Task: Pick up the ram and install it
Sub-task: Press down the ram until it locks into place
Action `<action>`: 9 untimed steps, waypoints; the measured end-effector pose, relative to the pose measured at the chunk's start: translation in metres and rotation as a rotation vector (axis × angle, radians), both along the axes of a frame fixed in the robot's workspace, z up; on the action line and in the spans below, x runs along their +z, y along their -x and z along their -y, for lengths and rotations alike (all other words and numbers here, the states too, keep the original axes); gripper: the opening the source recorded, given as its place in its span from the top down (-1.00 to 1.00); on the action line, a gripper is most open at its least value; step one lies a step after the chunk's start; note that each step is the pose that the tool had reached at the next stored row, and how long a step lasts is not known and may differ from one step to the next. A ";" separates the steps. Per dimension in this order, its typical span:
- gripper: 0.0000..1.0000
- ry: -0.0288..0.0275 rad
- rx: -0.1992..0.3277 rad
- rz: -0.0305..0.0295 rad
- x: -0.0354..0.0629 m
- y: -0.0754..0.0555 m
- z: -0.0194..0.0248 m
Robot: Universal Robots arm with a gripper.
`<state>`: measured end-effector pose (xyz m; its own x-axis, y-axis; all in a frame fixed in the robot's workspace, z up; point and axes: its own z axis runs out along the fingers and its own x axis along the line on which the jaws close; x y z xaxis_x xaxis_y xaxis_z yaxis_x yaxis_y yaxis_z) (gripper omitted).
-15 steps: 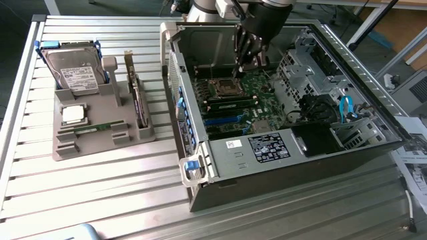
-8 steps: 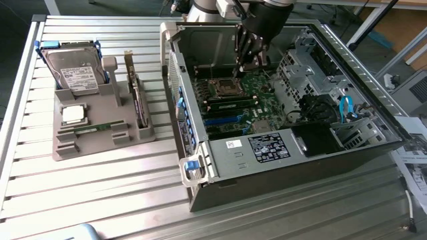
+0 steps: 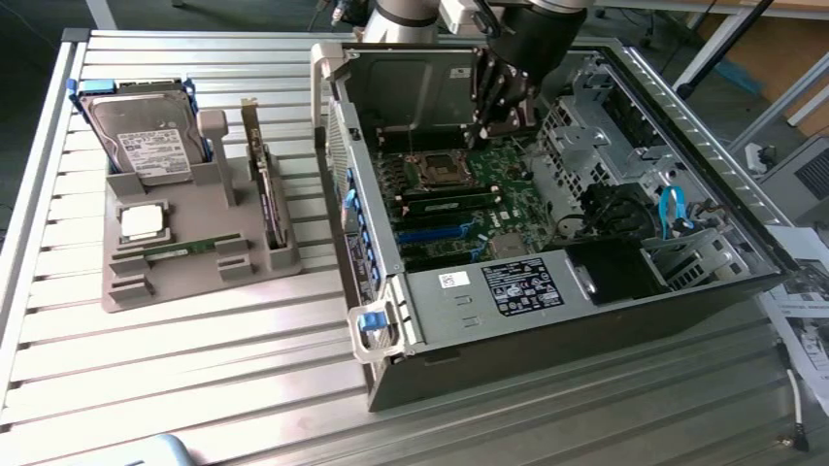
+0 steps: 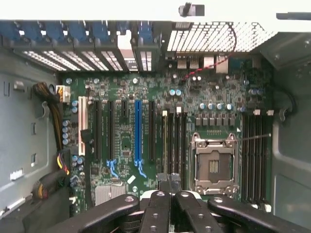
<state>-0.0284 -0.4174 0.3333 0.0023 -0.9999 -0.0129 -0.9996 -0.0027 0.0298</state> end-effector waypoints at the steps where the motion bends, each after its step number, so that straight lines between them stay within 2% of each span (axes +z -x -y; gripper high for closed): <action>1: 0.80 0.0000 0.000 -0.0001 0.0000 -0.002 0.0000; 9: 0.80 0.0001 0.000 -0.0001 0.0000 -0.016 0.0000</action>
